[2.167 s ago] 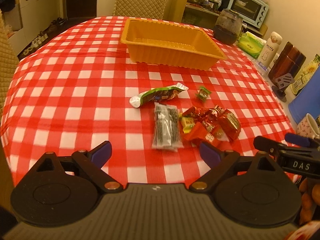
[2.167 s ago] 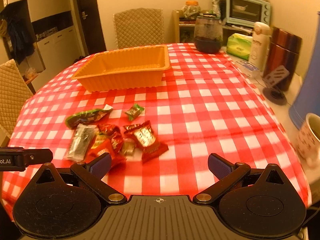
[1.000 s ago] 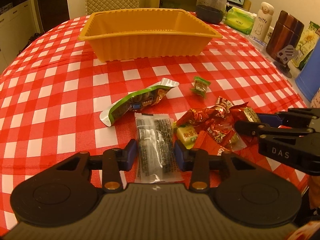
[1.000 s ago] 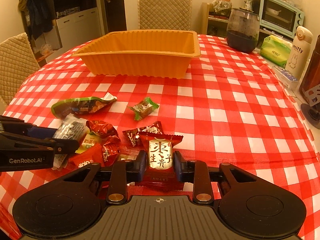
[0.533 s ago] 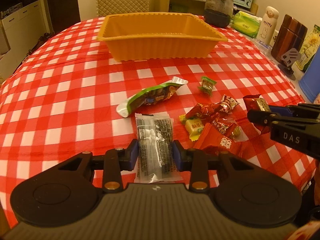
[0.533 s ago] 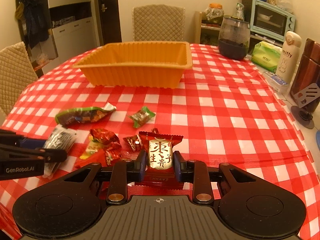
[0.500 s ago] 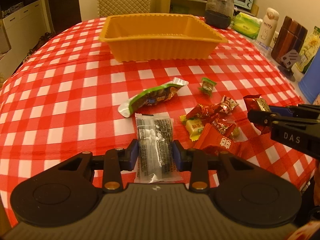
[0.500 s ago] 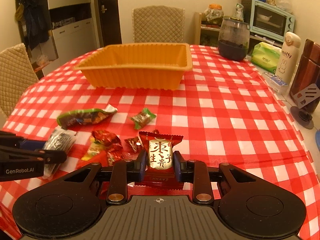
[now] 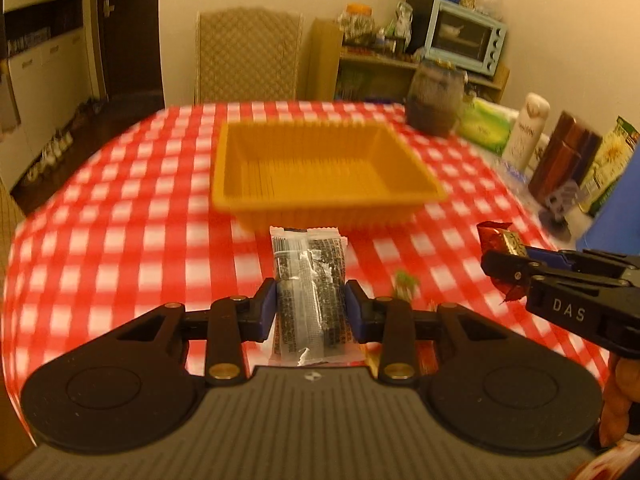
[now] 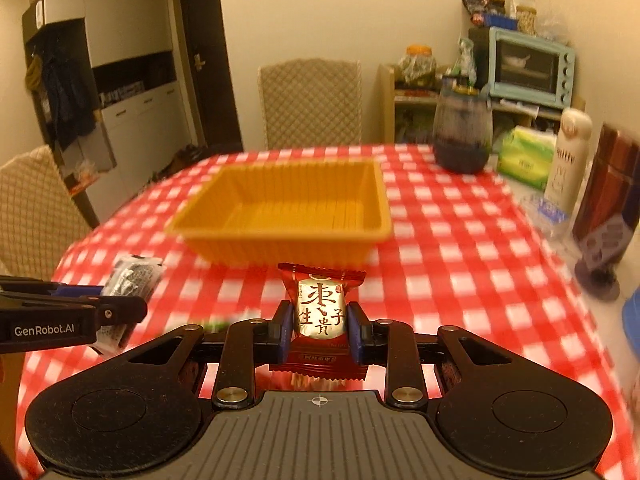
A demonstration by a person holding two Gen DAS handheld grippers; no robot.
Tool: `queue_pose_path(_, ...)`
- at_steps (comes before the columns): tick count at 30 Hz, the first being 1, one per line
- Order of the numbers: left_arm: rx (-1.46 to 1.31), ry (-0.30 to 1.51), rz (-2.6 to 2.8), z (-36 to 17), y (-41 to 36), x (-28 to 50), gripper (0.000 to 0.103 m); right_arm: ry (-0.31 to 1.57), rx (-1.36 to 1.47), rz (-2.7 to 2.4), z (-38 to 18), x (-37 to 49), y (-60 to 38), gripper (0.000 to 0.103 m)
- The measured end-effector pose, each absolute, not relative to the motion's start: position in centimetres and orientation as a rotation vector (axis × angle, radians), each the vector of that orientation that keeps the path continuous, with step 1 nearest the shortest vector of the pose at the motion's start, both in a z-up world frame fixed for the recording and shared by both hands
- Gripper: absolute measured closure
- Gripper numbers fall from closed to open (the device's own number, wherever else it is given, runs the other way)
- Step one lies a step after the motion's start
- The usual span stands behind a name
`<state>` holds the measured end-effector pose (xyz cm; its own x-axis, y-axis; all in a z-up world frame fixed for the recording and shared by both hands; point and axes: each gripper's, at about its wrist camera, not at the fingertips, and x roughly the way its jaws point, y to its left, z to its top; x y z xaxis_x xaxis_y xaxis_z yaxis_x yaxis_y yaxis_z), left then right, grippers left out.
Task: Organize snacks
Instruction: 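Carry both packets into the orange tray and open both tools to release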
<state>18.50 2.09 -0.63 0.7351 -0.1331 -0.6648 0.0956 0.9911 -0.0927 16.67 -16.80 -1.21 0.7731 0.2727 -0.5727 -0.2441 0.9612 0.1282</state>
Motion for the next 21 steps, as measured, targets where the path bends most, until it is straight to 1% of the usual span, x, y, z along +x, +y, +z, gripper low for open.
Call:
queue_pose_path(5,-0.044,0.677,-0.126,0.9,2.5,23.4,0.070,0.589,0.082,0.241,0.8,21.2,-15.9,0.074)
queue_pose_path(9,-0.054,0.659,-0.117,0.6,3.1,27.3,0.070,0.565,0.109,0.232,1.3,25.2,-14.9,0.074)
queue_pose_path(16,-0.085,0.658,-0.102,-0.5,4.4,32.5,0.070,0.580,0.141,0.212,-0.2,31.3,-13.7,0.074)
queue_pose_path(21,-0.105,0.659,-0.097,-1.4,5.2,34.7,0.070,0.602,0.158,0.201,-1.3,33.8,-12.9,0.074)
